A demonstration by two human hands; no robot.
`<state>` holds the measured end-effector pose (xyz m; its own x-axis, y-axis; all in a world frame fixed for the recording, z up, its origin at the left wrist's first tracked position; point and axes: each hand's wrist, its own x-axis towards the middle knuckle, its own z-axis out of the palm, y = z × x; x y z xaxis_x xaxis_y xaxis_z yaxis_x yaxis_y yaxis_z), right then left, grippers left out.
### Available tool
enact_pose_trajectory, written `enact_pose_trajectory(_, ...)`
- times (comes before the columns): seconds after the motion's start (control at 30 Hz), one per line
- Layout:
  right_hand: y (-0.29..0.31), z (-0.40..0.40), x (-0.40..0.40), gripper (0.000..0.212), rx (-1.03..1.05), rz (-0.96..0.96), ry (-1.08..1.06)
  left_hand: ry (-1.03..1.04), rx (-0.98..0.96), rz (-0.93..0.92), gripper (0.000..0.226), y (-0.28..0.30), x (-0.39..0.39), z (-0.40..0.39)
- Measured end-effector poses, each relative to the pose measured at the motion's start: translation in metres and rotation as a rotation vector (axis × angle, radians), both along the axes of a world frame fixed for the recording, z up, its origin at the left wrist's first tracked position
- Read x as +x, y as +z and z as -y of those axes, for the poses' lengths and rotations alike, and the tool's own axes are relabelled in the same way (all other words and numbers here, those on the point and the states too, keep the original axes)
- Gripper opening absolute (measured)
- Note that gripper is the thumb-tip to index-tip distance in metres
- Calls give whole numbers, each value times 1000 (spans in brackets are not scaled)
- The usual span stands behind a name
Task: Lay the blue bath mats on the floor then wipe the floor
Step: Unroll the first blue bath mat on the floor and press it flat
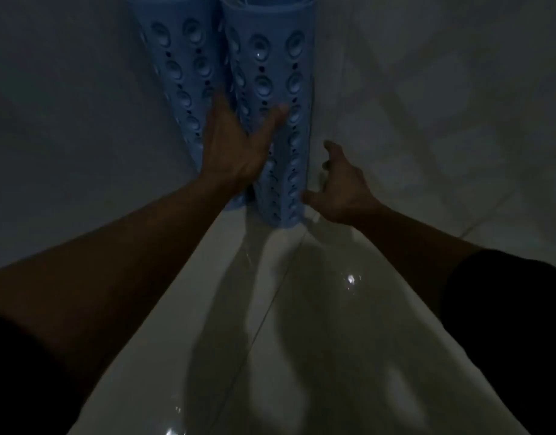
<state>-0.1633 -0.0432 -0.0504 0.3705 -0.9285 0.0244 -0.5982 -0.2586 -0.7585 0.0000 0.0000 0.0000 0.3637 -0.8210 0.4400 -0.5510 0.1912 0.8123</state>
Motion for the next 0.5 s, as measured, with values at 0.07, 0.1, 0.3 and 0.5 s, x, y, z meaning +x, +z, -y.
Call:
enact_pose_trajectory(0.07, 0, 4, 5, 103, 13, 45, 60, -59, -29, 5, 78, 3, -2, 5)
enact_pose_trajectory(0.1, 2, 7, 8, 106, 42, 54, 75, -84, -34, 17, 75, 5, -1, 10)
enact_pose_trajectory(0.3, 3, 19, 29, 121, 175, 72, 74, -23, 35, -85, 87, 15, -4, 18)
enact_pose_trajectory(0.5, -30, 28, 41, 91, 105, 248, -41, -93, -33, -78, 61, -3, 0, 26)
